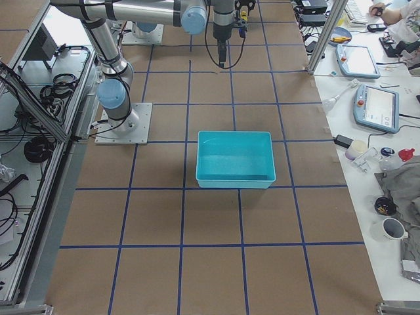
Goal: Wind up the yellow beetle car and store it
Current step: 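Release the car with the left gripper, letting it roll toward the right gripper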
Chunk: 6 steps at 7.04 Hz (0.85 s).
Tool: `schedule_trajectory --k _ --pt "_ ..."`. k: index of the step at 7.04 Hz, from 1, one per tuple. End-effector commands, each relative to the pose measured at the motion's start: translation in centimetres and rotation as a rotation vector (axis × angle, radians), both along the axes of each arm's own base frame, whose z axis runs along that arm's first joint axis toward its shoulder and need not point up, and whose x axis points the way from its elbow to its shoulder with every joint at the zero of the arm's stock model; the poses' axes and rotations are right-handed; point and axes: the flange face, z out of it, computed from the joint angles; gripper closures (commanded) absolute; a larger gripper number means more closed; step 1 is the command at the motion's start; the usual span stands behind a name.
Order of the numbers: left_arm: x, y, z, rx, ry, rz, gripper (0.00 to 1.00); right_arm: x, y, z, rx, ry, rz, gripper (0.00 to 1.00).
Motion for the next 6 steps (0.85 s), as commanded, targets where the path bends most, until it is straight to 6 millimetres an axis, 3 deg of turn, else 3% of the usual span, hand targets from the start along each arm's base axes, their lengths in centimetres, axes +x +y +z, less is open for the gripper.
schedule_trajectory --k 1,6 --pt "0.01 -0.05 0.13 -0.001 -0.001 0.0 0.0 0.07 -0.08 0.09 -0.008 -0.001 0.015 0.0" --pt "-0.01 0.0 0.17 -0.001 -0.001 0.006 0.0 -0.02 0.03 -0.09 0.005 0.001 0.014 0.0"
